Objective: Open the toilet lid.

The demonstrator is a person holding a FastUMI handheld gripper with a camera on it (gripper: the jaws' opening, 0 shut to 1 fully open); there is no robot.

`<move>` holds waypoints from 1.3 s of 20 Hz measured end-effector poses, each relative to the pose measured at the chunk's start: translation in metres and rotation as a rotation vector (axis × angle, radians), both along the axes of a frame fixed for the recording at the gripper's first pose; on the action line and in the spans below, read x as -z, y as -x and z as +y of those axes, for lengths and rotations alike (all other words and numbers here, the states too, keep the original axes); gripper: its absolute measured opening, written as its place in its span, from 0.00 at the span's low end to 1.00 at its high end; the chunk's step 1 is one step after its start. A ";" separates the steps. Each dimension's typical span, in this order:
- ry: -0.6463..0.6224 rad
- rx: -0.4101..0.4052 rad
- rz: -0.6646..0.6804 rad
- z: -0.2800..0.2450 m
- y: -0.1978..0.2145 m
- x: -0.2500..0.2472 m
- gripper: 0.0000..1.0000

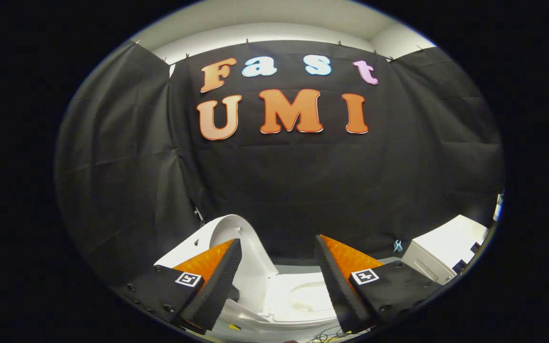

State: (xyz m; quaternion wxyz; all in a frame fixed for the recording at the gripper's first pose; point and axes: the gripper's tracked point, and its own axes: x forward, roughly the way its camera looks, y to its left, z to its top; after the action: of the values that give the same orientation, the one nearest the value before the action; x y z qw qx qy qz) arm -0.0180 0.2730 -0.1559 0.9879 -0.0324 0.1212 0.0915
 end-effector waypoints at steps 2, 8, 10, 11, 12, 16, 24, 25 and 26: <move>0.013 0.035 -0.022 -0.025 -0.003 -0.014 0.98; 0.031 0.090 -0.069 -0.065 -0.004 -0.043 0.99; 0.054 0.105 -0.096 -0.073 -0.005 -0.055 0.99; 0.054 0.109 -0.106 -0.075 -0.006 -0.061 0.99; 0.047 0.107 -0.111 -0.075 -0.005 -0.065 0.99; 0.032 0.104 -0.132 -0.072 0.003 -0.074 0.99; 0.046 0.110 -0.149 -0.076 0.007 -0.076 0.99; 0.042 0.117 -0.151 -0.077 0.006 -0.077 0.99; 0.038 0.121 -0.152 -0.079 0.007 -0.078 0.99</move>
State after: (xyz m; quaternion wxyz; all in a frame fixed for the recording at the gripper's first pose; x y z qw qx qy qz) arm -0.0247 0.1942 -0.0783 0.9971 -0.0507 0.0493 0.0266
